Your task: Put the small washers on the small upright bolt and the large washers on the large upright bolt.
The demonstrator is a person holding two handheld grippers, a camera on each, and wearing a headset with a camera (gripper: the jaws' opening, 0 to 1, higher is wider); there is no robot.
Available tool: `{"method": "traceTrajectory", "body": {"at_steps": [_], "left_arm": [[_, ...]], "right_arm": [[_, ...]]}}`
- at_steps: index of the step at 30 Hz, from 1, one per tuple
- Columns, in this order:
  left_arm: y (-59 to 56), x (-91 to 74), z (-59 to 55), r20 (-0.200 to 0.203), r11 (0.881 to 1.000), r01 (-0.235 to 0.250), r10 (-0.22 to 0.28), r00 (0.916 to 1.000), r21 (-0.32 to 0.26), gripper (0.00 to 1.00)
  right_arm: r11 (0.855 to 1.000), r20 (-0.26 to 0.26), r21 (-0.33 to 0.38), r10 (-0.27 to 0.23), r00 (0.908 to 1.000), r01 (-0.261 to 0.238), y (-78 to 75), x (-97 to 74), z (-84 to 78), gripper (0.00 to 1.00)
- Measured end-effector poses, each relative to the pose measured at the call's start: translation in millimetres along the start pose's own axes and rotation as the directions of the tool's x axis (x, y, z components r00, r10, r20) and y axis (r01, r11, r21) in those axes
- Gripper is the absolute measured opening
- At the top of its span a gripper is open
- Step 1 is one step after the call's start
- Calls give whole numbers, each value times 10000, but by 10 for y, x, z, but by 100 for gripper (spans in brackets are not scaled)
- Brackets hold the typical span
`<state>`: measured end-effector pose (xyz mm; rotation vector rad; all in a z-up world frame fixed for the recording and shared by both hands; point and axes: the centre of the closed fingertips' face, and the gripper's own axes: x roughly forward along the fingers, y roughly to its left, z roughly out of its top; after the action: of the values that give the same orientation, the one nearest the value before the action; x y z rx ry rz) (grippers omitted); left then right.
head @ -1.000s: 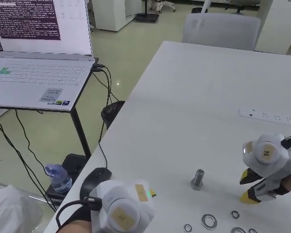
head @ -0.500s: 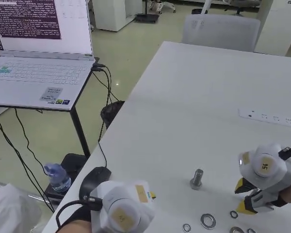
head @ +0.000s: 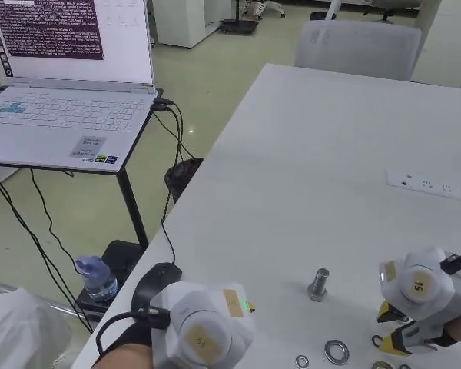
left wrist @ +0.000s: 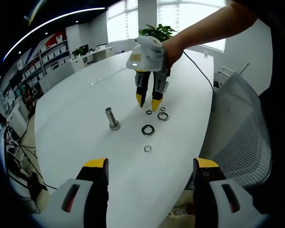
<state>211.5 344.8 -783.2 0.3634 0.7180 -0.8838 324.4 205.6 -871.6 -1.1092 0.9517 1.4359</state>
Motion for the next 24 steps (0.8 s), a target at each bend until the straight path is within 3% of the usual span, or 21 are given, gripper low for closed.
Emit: {"method": "traceTrajectory", "body": {"at_steps": [20, 24], "left_arm": [[-16, -17, -45, -46, 10000, 23, -24, 10000, -73, 69], [-23, -15, -37, -11, 10000, 35, -35, 10000, -75, 69]], "right_arm": [[9999, -15, 102, -115, 9999, 115, 47, 64, -30, 23], [9998, -169, 52, -170, 9997, 170, 49, 58, -49, 17]]}}
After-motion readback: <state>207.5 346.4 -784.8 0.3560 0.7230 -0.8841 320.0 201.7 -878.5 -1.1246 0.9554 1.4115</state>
